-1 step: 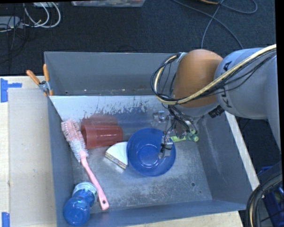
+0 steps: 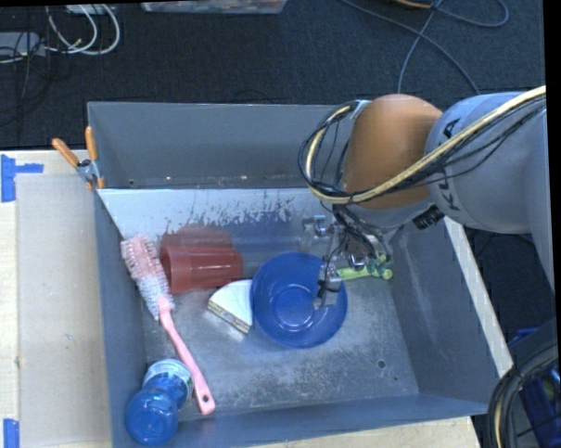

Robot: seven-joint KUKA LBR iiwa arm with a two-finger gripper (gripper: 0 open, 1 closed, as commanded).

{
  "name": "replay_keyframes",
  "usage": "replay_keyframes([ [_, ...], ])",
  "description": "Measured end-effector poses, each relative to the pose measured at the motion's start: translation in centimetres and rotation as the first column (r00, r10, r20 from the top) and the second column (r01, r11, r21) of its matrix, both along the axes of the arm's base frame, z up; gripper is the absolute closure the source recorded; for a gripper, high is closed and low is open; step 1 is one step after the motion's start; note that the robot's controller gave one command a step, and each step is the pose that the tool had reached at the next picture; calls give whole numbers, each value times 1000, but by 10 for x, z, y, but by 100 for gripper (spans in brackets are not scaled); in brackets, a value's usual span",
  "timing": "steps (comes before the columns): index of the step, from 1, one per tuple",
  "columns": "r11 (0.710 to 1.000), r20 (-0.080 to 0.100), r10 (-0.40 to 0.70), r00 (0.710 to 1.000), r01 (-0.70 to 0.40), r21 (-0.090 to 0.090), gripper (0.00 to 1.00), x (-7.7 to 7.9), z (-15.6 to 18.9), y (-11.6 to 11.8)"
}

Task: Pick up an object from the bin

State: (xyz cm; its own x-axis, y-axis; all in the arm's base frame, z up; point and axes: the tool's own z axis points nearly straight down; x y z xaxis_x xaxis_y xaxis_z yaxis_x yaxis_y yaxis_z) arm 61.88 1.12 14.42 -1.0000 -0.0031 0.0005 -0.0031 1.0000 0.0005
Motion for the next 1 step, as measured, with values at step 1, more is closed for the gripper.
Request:
replay_keyframes([
  [1, 999, -6, 54, 999, -53, 4, 0, 3, -77, 35],
])
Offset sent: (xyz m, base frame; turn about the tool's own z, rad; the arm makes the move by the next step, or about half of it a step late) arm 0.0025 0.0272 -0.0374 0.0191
